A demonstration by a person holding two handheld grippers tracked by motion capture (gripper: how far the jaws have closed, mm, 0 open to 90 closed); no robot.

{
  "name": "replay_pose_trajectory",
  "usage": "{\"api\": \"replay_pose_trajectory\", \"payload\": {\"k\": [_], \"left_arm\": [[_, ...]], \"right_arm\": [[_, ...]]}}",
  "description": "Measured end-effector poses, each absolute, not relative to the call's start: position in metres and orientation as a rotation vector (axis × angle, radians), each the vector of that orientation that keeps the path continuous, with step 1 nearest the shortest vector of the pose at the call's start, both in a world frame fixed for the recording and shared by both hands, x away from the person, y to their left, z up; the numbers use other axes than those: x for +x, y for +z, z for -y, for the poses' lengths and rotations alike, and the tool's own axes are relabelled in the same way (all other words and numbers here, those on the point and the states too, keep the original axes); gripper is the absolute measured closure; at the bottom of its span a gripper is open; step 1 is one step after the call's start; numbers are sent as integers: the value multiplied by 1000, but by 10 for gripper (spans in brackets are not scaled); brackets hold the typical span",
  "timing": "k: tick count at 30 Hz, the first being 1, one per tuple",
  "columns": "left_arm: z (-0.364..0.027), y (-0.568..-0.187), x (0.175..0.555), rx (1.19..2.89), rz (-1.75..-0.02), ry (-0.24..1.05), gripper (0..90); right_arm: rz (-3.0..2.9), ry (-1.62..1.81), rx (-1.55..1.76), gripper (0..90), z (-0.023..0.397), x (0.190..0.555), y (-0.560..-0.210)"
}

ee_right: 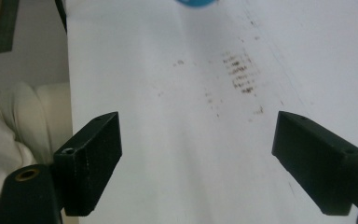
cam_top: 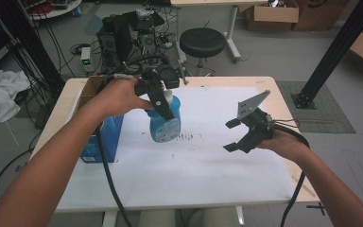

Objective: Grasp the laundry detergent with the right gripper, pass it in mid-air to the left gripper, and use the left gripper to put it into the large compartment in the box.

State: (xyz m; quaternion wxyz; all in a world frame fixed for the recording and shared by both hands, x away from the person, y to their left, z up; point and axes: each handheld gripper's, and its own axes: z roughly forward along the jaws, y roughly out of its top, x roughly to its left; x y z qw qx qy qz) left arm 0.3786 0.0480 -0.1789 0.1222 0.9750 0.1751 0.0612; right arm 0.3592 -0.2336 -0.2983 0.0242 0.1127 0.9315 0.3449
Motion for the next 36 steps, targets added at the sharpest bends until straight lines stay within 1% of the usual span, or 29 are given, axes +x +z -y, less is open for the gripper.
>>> {"api": "replay_pose_trajectory", "payload": {"k": [7, 15, 18, 23, 28, 36], "left_arm": [[-51, -162, 387, 2818, -682, 231, 379], [-54, -139, 400, 2732, -949, 298, 380], [-56, -131, 402, 2687, -1039, 330, 380], [-62, -122, 406, 2631, -1153, 344, 380], [-73, -110, 411, 2555, -1301, 334, 380], [-93, -89, 413, 2426, -1520, 392, 380]], "right_arm": [[-2920, 841, 359, 164, 246, 354, -291], [-2957, 666, 368, 169, 260, 344, -287], [-2959, 649, 372, 169, 264, 342, -286], [-2978, 613, 371, 168, 268, 339, -285], [-2975, 595, 370, 167, 273, 337, -281], [-2970, 582, 343, 170, 276, 336, -280]]}}
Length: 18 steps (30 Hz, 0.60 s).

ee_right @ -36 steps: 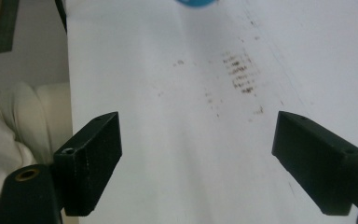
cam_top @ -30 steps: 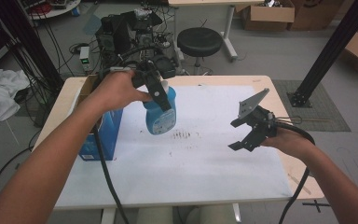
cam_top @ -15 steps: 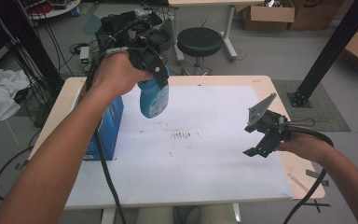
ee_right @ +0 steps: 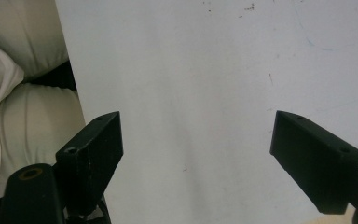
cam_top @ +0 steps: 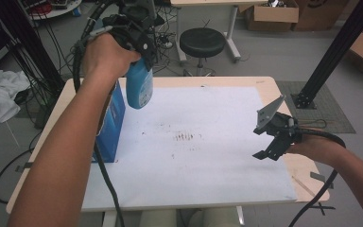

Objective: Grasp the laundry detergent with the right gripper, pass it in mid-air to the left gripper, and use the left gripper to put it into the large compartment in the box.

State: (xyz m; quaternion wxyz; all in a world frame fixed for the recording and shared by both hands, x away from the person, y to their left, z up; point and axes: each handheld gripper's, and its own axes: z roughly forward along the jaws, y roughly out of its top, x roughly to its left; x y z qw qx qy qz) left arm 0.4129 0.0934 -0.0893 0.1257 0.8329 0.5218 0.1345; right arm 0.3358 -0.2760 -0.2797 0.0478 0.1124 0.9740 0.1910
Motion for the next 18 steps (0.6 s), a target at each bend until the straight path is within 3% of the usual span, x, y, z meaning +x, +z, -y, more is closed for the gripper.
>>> {"api": "replay_pose_trajectory", "payload": {"k": [18], "left_arm": [[-160, -70, 402, 2177, -1851, 454, 380]], "right_arm": [[-2955, 602, 305, 170, 274, 337, -280]]}}
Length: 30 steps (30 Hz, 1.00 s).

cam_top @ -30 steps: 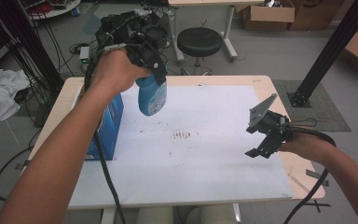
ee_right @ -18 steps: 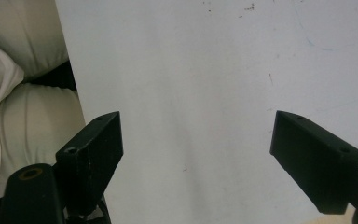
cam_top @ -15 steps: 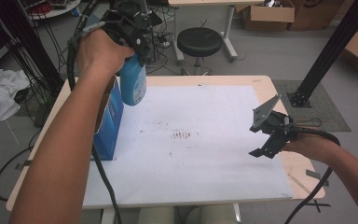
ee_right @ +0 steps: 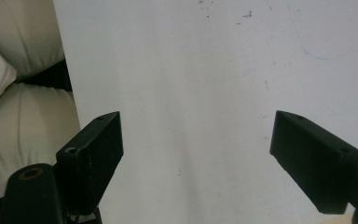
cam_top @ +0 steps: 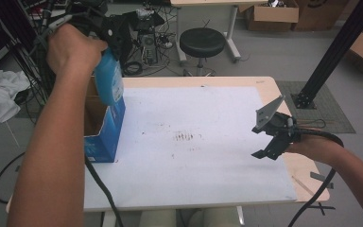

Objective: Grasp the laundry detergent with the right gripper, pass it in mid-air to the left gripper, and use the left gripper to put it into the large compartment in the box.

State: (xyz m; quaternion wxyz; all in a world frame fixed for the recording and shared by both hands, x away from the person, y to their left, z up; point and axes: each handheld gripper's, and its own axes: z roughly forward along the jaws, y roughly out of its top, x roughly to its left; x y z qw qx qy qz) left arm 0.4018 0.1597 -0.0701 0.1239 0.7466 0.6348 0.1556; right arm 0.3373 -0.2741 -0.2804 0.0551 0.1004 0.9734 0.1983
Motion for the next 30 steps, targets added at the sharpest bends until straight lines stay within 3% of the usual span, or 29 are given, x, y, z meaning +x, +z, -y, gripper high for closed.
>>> {"api": "replay_pose_trajectory", "payload": {"k": [14, 30], "left_arm": [[-206, -91, 391, 2089, -1961, 476, 380], [-223, -131, 393, 2107, -1963, 447, 381]], "right_arm": [[-2957, 609, 286, 172, 268, 341, -283], [-2959, 616, 291, 173, 268, 342, -287]]}}
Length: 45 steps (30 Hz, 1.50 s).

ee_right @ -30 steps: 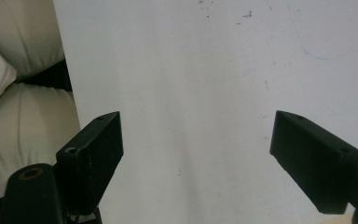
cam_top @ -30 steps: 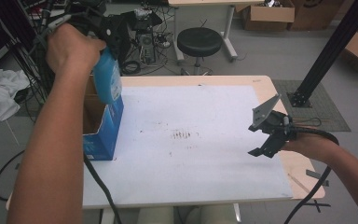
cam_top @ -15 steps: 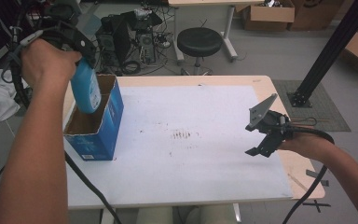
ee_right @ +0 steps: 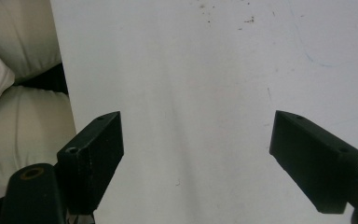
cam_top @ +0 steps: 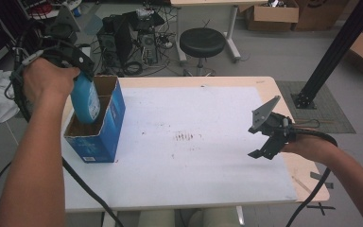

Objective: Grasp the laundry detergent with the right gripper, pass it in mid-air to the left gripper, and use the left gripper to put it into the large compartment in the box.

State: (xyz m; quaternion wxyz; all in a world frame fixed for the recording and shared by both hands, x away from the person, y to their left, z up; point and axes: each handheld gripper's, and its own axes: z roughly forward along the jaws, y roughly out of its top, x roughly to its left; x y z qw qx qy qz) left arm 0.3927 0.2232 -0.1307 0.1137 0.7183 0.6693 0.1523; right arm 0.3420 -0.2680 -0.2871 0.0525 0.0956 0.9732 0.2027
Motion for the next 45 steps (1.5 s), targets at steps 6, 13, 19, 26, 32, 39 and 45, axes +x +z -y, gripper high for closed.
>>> {"api": "replay_pose_trajectory", "payload": {"k": [6, 13, 19, 26, 32, 39, 45], "left_arm": [[-227, -151, 395, 2115, -1967, 427, 380], [-228, -180, 398, 2155, -1944, 420, 380], [-233, -207, 400, 2152, -1945, 386, 380], [-234, -231, 403, 2182, -1935, 396, 380], [-239, -249, 404, 2188, -1934, 377, 380], [-243, -265, 404, 2187, -1943, 347, 380], [-246, -272, 404, 2182, -1953, 330, 380]], "right_arm": [[-2962, 613, 303, 173, 270, 342, -290], [-2962, 617, 315, 173, 273, 341, -292], [-2970, 604, 333, 173, 275, 341, -295], [-2975, 622, 347, 172, 276, 341, -297], [-2979, 622, 358, 173, 278, 341, -301], [-2983, 620, 371, 173, 280, 340, -304], [-2983, 618, 371, 175, 280, 340, -306]]}}
